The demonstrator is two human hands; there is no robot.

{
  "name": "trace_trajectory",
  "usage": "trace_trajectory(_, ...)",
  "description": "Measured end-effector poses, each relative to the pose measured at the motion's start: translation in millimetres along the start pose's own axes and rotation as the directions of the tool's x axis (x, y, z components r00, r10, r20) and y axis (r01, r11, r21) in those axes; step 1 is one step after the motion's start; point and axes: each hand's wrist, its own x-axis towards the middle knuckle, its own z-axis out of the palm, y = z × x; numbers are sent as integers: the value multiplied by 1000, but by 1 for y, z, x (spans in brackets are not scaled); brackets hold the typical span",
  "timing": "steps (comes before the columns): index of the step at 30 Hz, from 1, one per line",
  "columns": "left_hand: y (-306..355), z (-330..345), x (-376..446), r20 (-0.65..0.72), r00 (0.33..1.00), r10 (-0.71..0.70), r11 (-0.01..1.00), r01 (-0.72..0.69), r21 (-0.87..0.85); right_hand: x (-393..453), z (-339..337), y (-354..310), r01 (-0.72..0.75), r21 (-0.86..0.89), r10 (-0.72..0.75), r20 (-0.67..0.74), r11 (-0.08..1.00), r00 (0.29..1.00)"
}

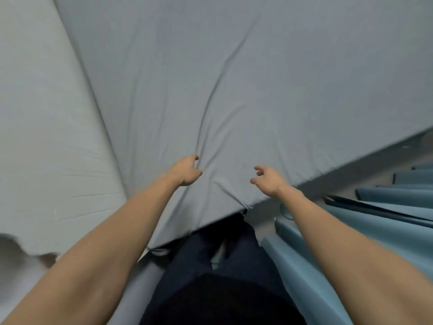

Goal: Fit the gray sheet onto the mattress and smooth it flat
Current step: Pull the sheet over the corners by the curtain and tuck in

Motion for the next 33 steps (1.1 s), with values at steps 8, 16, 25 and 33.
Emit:
trace_trajectory(8, -38, 67, 19, 112, 994, -16, 985, -4, 173, 44, 75, 31, -67, 31, 64, 94, 997, 994)
trace_trajectory(16, -59, 134, 84, 216, 964, 155, 907, -226, 356, 109, 164, 66, -95, 11, 95, -1, 995, 995)
trace_trajectory(25, -117, 209, 159, 179, 948, 263, 759, -318, 568, 200, 240, 86, 74, -354, -167, -239, 932, 957)
trace_trajectory(33, -135, 264, 160, 130, 920, 370, 711, -370, 598, 215, 264, 142, 54, -497, -238, -317, 866, 918)
